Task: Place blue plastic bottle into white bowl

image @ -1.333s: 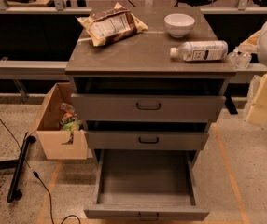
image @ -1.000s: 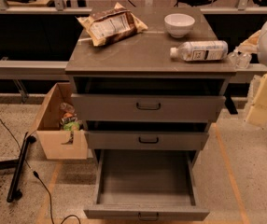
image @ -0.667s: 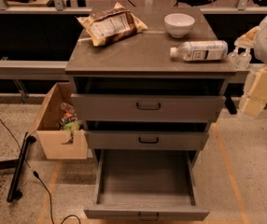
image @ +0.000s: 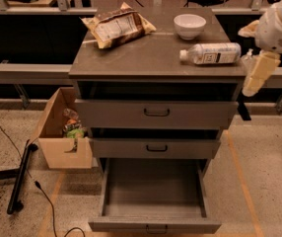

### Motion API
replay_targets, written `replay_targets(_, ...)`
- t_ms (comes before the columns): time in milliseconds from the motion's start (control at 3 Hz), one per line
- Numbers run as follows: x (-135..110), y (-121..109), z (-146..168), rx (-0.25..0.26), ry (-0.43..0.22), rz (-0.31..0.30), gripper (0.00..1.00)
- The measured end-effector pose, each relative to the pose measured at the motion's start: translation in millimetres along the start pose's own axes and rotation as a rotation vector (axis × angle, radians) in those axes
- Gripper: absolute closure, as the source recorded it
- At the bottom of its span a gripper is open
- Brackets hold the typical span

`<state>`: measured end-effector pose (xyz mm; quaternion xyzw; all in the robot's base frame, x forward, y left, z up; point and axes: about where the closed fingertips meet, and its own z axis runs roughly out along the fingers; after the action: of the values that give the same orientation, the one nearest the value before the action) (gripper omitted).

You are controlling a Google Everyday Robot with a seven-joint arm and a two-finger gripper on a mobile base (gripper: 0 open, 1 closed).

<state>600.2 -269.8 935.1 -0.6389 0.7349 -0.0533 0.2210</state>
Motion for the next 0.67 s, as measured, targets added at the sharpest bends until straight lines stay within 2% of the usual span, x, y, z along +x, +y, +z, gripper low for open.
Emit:
replay_targets(333,27.8,-46.3,49.6,-0.012,0.02,-0.013,0.0)
replay_targets(667,63.0,-75.2,87.7,-0.017,0.046,0.018,0.0)
